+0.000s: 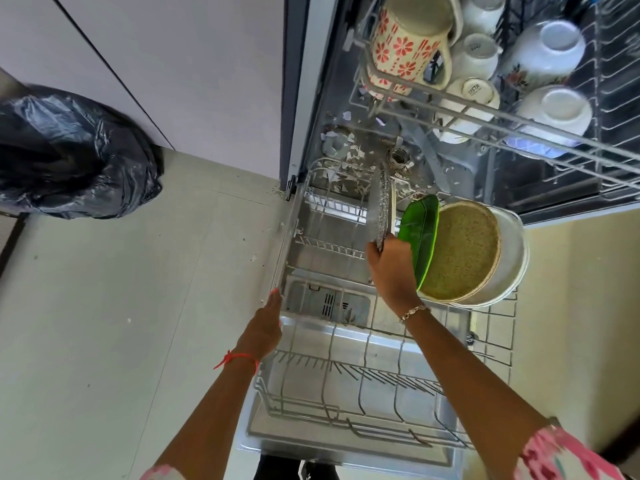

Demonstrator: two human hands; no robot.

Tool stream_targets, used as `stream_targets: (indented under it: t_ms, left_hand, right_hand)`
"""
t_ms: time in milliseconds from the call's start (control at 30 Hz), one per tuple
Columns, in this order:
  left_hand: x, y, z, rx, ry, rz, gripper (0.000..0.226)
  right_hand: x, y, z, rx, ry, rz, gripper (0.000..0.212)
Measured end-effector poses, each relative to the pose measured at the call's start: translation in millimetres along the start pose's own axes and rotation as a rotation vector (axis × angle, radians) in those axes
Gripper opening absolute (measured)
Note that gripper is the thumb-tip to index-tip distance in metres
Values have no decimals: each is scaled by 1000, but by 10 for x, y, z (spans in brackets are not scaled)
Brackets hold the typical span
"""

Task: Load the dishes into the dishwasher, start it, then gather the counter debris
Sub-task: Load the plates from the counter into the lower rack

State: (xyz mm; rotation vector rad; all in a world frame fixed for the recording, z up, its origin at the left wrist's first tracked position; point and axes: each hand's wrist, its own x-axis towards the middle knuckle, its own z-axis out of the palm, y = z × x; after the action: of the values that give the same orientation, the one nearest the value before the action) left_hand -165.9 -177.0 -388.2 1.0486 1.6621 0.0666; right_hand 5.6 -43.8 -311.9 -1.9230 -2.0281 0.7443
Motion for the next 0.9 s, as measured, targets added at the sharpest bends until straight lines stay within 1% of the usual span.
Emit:
stream_targets:
  t_ms: [67,200,333,567,667,767,900]
  left_hand:
    - [6,-9,18,3,21,15,69]
    - [21,-47,52,-28,35,28,72]
    - [31,-79,64,-42,40,48,74]
    - [18,-68,99,-87,85,4,63]
    - [26,-80,117,-47,89,28,70]
    - [39,-99,122,-51,103,22,70]
    - [61,-128,152,-19,95,37,75]
  right_hand:
    - [46,-39,24,-21,1,-4,24]
    - [84,-80,43,-14,57,17,23]
    - [105,-41,-27,-40,65,36,24]
    - [134,127,0,-57,2,19,23]
    - [154,163,32,-42,6,27,24]
    - [170,166,102,-62,-15,47,20]
    - [163,198,234,-69,-45,84,28]
